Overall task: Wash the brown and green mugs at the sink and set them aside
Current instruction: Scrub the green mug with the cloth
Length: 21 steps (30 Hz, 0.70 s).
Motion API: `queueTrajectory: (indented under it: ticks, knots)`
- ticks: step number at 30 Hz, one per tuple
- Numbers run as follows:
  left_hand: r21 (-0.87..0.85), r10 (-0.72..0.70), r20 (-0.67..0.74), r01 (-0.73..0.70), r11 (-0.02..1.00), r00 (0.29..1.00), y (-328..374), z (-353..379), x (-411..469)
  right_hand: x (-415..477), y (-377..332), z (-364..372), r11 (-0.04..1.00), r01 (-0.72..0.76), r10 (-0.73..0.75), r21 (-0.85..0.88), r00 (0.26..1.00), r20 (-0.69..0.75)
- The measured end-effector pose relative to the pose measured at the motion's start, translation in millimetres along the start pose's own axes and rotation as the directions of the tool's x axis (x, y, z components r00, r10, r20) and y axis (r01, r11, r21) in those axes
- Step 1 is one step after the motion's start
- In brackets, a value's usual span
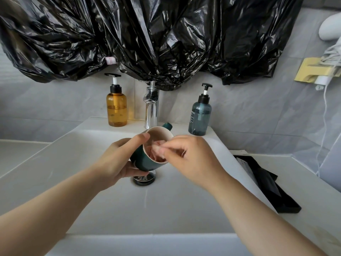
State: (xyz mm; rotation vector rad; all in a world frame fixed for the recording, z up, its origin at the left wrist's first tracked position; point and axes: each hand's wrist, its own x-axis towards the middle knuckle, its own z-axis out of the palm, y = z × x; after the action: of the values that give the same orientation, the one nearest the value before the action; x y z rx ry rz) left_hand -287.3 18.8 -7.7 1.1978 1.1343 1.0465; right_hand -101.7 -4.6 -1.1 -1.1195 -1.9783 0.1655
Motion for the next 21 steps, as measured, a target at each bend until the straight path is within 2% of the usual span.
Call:
queueTrajectory:
  ticks: [2,4,6,8,10,13,15,21]
  knots:
    - [0.011,0.013,0.016,-0.013,1.000,1.000,0,1,-2,-4,-4,-3,0.985,0.091,-0.073,-0.143,0.989,0.130]
    - [-0.012,0.008,0.012,-0.008,1.000,1.000,0,0,-2,-7,-5,-8,0.977,0.119,-0.084,-0.179,0.978,0.193]
    - [-0.052,-0.002,-0.001,0.002,0.999,1.000,-1,-2,1,-7,-2,-15,0.970,0.157,-0.134,-0.183,0.982,0.134]
    - [-0.068,-0.008,-0.015,0.007,0.998,1.000,0,-3,3,-7,4,-20,0.937,0.258,-0.244,-0.235,0.966,0.086]
    - [-0.058,-0.004,-0.017,0.003,0.998,1.000,-1,-3,4,-9,6,-22,0.886,0.352,-0.315,-0.303,0.935,0.164]
    - [-0.015,0.025,0.014,-0.025,1.000,1.000,-3,-2,3,-14,4,-19,0.814,0.410,-0.260,-0.412,0.890,0.374]
    - [0.006,0.029,0.026,-0.029,1.000,0.999,-4,-2,1,-14,1,-14,0.788,0.442,-0.235,-0.428,0.859,0.455]
    - [0.007,-0.005,0.060,0.004,1.000,0.998,-6,-4,3,-6,-5,-10,0.799,0.452,-0.241,-0.396,0.845,0.478]
